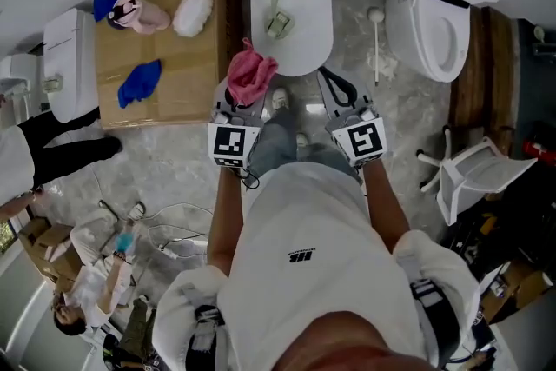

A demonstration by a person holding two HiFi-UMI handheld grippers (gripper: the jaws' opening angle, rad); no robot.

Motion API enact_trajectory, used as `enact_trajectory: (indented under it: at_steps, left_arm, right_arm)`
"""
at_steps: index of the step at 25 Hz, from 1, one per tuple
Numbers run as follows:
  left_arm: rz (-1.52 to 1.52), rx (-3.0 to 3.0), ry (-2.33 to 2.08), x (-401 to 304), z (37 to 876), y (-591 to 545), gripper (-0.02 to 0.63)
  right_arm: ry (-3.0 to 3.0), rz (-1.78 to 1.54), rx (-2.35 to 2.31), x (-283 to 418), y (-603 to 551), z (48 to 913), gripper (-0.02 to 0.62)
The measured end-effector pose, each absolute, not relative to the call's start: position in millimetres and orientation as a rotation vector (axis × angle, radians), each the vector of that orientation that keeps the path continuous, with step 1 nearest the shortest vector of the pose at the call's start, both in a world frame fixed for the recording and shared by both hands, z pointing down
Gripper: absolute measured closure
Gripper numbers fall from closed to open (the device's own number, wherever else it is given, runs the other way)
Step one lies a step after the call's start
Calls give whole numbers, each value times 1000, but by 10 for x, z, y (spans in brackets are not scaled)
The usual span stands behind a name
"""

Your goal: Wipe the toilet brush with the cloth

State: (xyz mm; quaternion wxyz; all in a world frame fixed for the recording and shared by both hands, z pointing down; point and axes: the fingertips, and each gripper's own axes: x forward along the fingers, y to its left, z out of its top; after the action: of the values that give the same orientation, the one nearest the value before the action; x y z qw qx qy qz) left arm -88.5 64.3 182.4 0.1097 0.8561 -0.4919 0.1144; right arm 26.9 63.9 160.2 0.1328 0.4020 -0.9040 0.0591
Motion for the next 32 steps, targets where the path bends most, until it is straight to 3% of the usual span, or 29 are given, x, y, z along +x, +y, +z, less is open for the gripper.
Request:
enact_trajectory:
  at_steps: [32]
  left_arm:
    - [538,2407,-1351,-876,4016,-690,470]
  right_arm:
    - [-2448,241,1006,41,-745,4013,597]
